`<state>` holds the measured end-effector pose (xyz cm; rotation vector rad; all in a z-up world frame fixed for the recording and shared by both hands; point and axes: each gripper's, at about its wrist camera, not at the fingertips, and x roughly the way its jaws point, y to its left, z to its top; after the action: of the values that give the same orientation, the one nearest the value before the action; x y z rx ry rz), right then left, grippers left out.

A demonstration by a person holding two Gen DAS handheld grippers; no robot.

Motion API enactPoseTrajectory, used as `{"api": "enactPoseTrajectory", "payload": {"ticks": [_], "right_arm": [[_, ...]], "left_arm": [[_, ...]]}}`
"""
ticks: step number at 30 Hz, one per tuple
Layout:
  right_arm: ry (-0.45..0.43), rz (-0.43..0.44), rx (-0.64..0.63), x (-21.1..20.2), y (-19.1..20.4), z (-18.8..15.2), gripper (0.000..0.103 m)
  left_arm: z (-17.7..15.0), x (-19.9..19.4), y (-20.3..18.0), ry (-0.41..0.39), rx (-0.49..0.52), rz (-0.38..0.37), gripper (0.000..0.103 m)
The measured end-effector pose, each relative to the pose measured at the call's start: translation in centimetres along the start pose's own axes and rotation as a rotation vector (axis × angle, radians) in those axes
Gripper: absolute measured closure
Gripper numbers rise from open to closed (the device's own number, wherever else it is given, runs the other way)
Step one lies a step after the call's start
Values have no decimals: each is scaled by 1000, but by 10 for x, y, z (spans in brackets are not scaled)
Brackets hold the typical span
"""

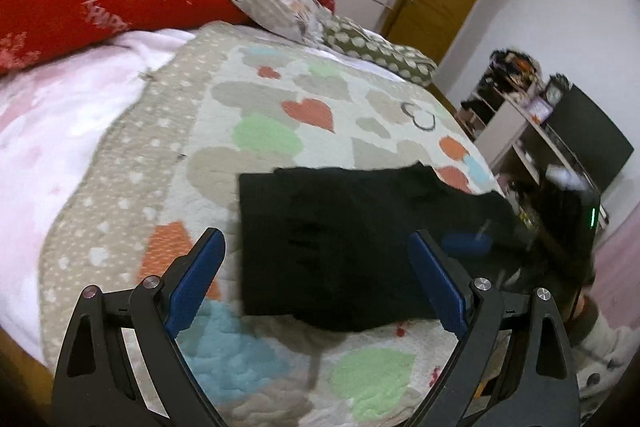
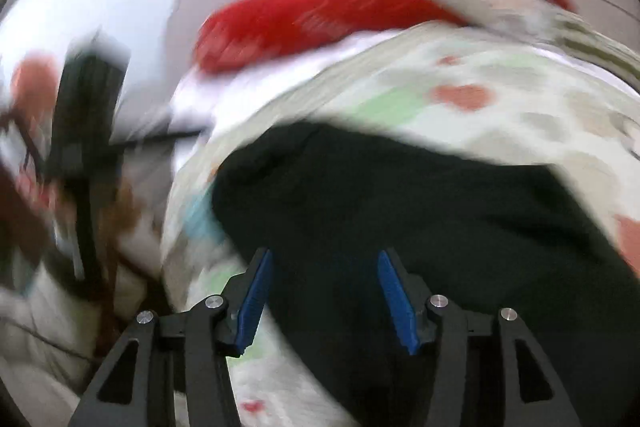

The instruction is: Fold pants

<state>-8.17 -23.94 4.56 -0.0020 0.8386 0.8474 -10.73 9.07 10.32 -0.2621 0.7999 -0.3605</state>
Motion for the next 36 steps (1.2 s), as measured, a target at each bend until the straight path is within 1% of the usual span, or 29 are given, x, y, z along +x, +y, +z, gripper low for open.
{"api": "enactPoseTrajectory", "payload": {"ticks": [1,3,5,6,8,9,10,11,12,13,14,16,18,19,20,21,23,25,26,27,29,30,31,32,33,35,36], "right_arm": [[-37,-48,51,-11,-19,3,50],[-85,-176,128,-24,-54,10,50],[-96,-294,133,-21,-78,20,50],[-90,-323,121,-17,-84,26,50],[-59,-346,94,-2,-92,35,50],[-33,-331,78,9,-94,39,52],[-13,-310,67,14,-95,39,66],[18,-288,52,23,-93,39,76],[38,-294,36,28,-92,37,93],[49,-312,18,32,-91,35,98],[44,-334,1,34,-91,36,99],[20,-350,8,34,-97,43,100],[-29,-361,27,28,-103,57,100],[-46,-384,15,29,-103,63,100],[-52,-421,-5,33,-103,67,101],[-48,-438,-8,40,-105,70,102],[-32,-417,29,56,-112,72,102],[-4,-429,67,69,-120,68,102],[6,-422,86,69,-122,67,102],[-6,-404,113,62,-122,65,102],[-59,-373,132,40,-117,61,100],[-79,-372,133,25,-114,57,94],[-89,-379,132,10,-112,53,77],[-98,-381,139,-7,-112,47,67],[-111,-379,159,-26,-113,39,52],[-142,-392,211,-62,-120,20,52],[-153,-415,237,-80,-124,10,52]], "left_arm": [[0,5,-3,11,8,6,10],[1,15,-8,30,22,26,10],[1,23,-14,46,34,38,10],[1,26,-17,51,43,42,10],[2,31,-22,55,54,42,10],[2,34,-24,58,58,40,10],[2,39,-25,62,61,42,10],[3,44,-25,71,63,54,10],[3,49,-24,79,59,67,10],[4,55,-22,90,55,78,10],[4,59,-21,101,52,84,10],[6,66,-19,113,53,100,10],[11,67,-20,104,60,126,10],[14,65,-20,93,58,124,10],[15,64,-20,84,53,119,10],[16,64,-18,79,46,112,10],[16,69,-17,90,42,116,10],[15,77,-13,110,32,129,10],[14,80,-12,122,24,140,10],[14,82,-11,134,18,153,10],[14,77,-13,123,19,152,10],[16,71,-14,110,17,148,10],[18,65,-16,96,17,148,10],[21,59,-19,77,22,149,10],[23,52,-24,56,33,151,10],[28,43,-36,31,63,138,10],[29,41,-42,27,75,128,10]]}}
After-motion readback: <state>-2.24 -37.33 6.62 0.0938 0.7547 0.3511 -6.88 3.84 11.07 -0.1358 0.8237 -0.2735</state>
